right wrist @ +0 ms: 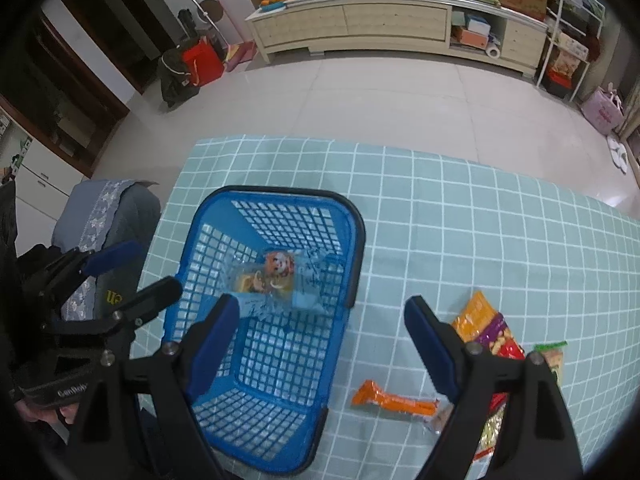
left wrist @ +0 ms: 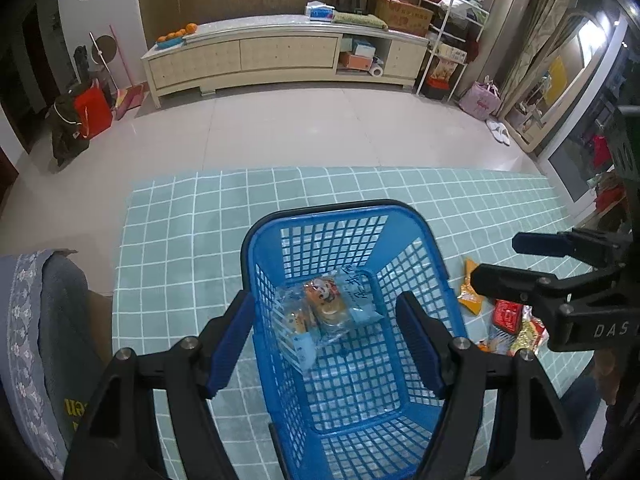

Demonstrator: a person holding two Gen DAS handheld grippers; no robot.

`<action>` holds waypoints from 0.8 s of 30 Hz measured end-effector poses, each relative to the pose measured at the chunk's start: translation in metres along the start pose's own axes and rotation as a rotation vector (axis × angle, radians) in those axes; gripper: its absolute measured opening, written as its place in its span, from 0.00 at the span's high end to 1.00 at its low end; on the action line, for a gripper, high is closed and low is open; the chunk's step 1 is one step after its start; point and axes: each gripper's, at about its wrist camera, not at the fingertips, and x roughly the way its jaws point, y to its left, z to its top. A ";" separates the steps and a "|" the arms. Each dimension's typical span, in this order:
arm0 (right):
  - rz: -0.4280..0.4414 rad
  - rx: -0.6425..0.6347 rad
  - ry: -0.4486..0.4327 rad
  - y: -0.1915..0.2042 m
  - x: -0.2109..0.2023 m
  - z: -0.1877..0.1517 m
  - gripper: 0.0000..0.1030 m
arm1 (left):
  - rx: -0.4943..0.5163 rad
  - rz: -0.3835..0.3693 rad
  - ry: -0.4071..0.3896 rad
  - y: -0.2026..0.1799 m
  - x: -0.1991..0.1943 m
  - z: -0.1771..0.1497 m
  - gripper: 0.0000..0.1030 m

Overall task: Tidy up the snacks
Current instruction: 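Move both grippers back over the remaining snack pile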

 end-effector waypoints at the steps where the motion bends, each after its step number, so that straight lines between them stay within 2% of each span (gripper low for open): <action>1: 0.002 0.005 -0.004 -0.002 -0.004 -0.002 0.15 | 0.001 0.001 -0.004 -0.002 -0.003 -0.001 0.31; 16: 0.026 0.031 -0.067 -0.019 -0.065 -0.045 0.15 | 0.056 -0.024 -0.057 -0.062 -0.051 -0.022 0.29; 24: 0.021 0.064 -0.105 -0.045 -0.098 -0.075 0.15 | 0.092 -0.056 -0.073 -0.096 -0.063 -0.028 0.29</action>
